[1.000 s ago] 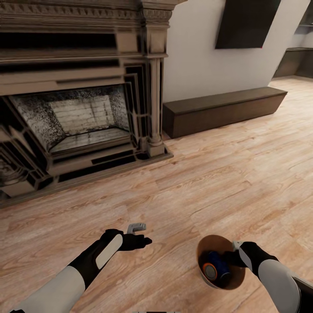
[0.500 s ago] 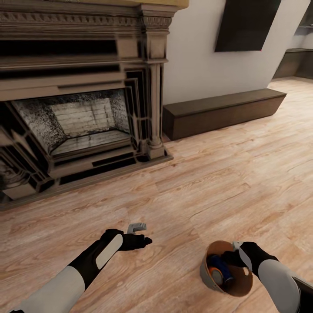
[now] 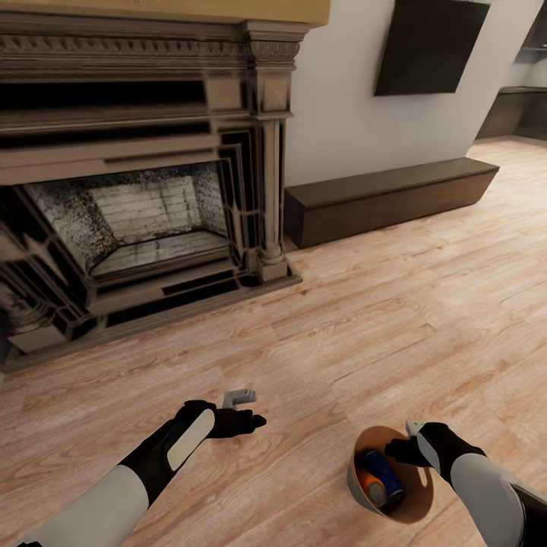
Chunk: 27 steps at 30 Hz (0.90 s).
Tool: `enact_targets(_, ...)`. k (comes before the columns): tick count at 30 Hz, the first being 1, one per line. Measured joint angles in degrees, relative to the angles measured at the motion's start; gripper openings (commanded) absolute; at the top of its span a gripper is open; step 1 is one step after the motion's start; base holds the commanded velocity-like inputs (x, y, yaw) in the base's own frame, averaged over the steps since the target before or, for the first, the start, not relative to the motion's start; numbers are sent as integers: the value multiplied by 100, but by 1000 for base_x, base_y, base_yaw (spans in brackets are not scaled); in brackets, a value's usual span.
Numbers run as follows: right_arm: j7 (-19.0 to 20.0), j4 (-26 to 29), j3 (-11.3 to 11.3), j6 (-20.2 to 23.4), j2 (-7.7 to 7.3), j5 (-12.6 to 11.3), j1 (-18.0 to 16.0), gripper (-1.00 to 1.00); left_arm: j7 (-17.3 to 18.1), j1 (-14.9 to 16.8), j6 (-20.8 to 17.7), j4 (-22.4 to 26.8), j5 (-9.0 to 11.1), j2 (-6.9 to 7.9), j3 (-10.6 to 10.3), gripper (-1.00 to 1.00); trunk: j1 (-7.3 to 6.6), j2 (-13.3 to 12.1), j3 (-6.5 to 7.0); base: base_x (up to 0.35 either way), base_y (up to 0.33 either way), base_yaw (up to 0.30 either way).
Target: Put the three can of soda from the living room inside the tash can in the kitchen.
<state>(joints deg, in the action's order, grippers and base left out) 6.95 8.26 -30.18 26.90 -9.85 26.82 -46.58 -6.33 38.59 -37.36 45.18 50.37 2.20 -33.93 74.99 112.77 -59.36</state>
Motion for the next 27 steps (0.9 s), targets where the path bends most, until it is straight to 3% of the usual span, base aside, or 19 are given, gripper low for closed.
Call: enact_targets(27,2,0,3,-9,1,10,0,100,9,-3,222,-26,0,8,-1,100,-593,-1083,485,0,0,0)
